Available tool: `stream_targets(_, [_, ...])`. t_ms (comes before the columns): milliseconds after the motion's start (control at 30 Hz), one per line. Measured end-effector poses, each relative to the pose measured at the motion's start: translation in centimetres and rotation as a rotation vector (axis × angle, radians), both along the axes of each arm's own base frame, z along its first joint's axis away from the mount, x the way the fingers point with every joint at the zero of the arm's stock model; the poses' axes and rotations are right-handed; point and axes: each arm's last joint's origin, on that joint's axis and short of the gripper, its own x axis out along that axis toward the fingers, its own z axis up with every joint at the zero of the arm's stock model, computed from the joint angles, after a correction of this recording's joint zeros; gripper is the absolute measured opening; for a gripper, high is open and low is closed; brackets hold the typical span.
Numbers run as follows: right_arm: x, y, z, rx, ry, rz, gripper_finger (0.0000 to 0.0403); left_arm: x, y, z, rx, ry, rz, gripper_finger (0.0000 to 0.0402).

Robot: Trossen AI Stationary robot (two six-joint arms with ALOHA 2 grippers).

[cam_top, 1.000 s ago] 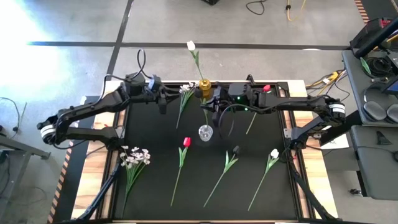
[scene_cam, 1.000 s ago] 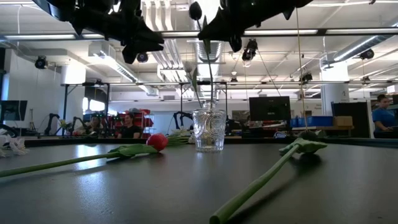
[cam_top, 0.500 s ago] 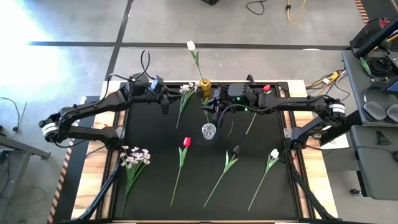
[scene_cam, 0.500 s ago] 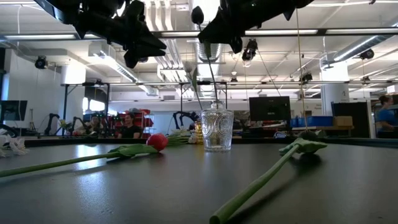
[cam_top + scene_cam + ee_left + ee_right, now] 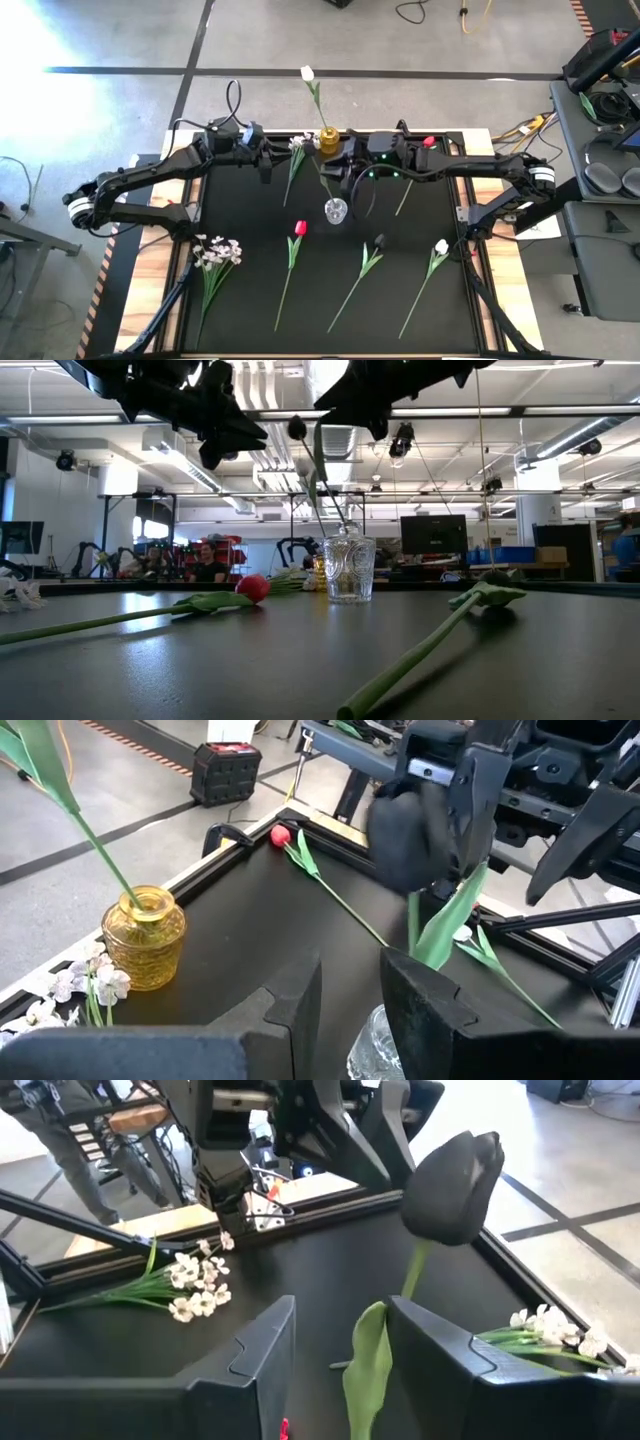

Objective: Sort flowers into vase by color
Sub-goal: Put the top black tulip into the transparent vase, then put the top white flowers into the yellow vase

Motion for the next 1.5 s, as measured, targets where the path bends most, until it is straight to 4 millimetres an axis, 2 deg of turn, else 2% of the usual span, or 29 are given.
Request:
stream_targets(233, [0.0, 0.0, 2.4, -0.033, -0.052, 0.008, 0.0141, -0.3, 0.2, -0.8, -0.036, 0.081, 0.116, 0.0084])
stream_targets(500, [-0.9, 0.2, 5.2, -0.089, -0.007, 0.029, 0.0116, -0.2, 0.7, -2.5, -0.131, 0.190, 0.159, 0.0076])
stream_targets(700, [-2.1, 0.4, 7.5, -0.136, -0.036, 0.022, 0.0073, 0.2, 2.0, -4.1, -0.214, 0.236, 0.217, 0.0076])
stream_targets(933, [-4.5, 0.7, 9.4, -0.186, -0.057, -0.040, 0.0018, 0.4, 3.7, -6.2, -0.318, 0.290, 0.310, 0.0076])
stream_targets(1133, [-6.0, 0.7, 9.7, -0.202, -0.005, -0.114, 0.0009, 2.4, 5.6, -7.8, -0.327, 0.431, 0.391, 0.0086])
stream_targets(1300, [-6.1, 0.6, 9.7, -0.208, 0.002, -0.121, 0.0009, 4.9, 7.9, -8.5, -0.282, 0.623, 0.394, 0.0118])
stream_targets(1500, [-5.9, 0.5, 9.5, -0.202, 0.009, -0.129, 0.0009, 6.8, 9.7, -11.2, -0.262, 0.831, 0.362, 0.0162])
